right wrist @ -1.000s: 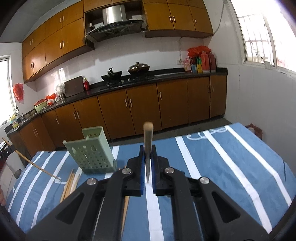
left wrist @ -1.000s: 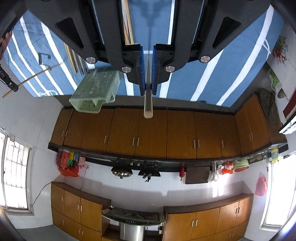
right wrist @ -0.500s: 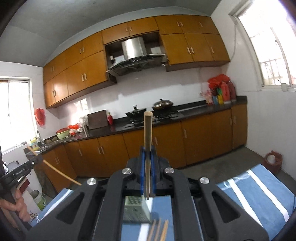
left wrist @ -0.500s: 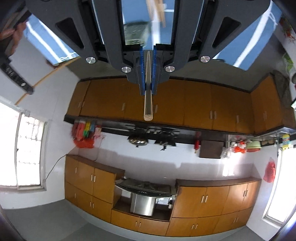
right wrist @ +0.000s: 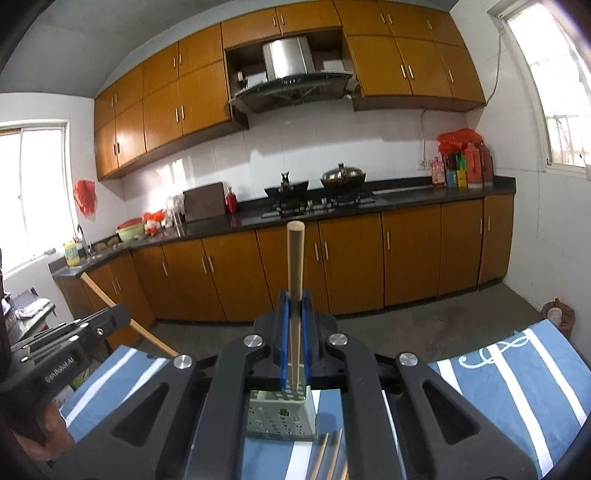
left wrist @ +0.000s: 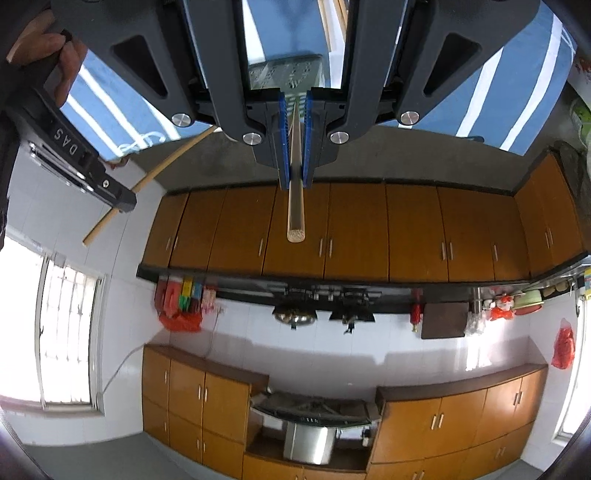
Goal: Organize utensils
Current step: 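Open the left gripper to drop its chopstick into the holder while the right gripper releases its own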
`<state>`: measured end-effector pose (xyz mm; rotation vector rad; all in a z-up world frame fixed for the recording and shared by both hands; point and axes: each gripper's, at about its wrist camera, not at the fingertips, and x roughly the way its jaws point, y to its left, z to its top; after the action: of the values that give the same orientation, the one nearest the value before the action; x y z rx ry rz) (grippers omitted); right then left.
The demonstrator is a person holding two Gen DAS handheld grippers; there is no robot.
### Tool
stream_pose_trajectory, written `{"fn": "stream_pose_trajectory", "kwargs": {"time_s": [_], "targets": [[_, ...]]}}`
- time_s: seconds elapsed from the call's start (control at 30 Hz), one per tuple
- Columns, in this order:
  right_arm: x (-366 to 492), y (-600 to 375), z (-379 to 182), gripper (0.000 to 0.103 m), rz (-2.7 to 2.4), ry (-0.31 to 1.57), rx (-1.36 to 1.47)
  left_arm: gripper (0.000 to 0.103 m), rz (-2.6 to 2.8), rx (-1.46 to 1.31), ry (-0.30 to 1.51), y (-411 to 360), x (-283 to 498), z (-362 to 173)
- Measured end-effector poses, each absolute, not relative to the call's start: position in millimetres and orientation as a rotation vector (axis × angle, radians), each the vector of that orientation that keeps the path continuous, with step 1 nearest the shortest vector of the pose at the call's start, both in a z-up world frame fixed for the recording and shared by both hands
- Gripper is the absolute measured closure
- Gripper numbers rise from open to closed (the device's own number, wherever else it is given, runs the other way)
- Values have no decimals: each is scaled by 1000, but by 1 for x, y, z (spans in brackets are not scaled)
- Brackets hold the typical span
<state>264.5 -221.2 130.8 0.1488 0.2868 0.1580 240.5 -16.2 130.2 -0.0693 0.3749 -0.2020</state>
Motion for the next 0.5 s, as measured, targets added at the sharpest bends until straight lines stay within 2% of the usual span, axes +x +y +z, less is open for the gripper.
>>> {"fn": "stream_pose_trajectory", "kwargs": {"time_s": [0.23, 0.3, 0.33, 0.37, 0.4, 0.43, 0.47, 0.5], "targets": [[279, -220, 112, 94, 151, 338, 160, 96, -200, -99, 452, -10, 258, 110], [280, -222, 110, 89, 149, 342, 171, 96, -199, -107, 462, -10, 259, 109], [278, -223, 110, 78, 147, 340, 172, 94, -196, -110, 458, -9, 258, 109], [276, -222, 110, 69, 143, 333, 172, 88, -195, -109, 454, -8, 257, 111], [274, -223, 111, 66, 139, 323, 173, 81, -191, -109, 450, -7, 256, 112], [271, -224, 112, 65, 138, 316, 174, 64, -183, -110, 439, -6, 254, 114], [269, -226, 113, 64, 138, 312, 175, 57, -176, -114, 425, -4, 252, 116], [267, -227, 114, 63, 139, 308, 178, 57, -173, -114, 418, -3, 251, 118]]}}
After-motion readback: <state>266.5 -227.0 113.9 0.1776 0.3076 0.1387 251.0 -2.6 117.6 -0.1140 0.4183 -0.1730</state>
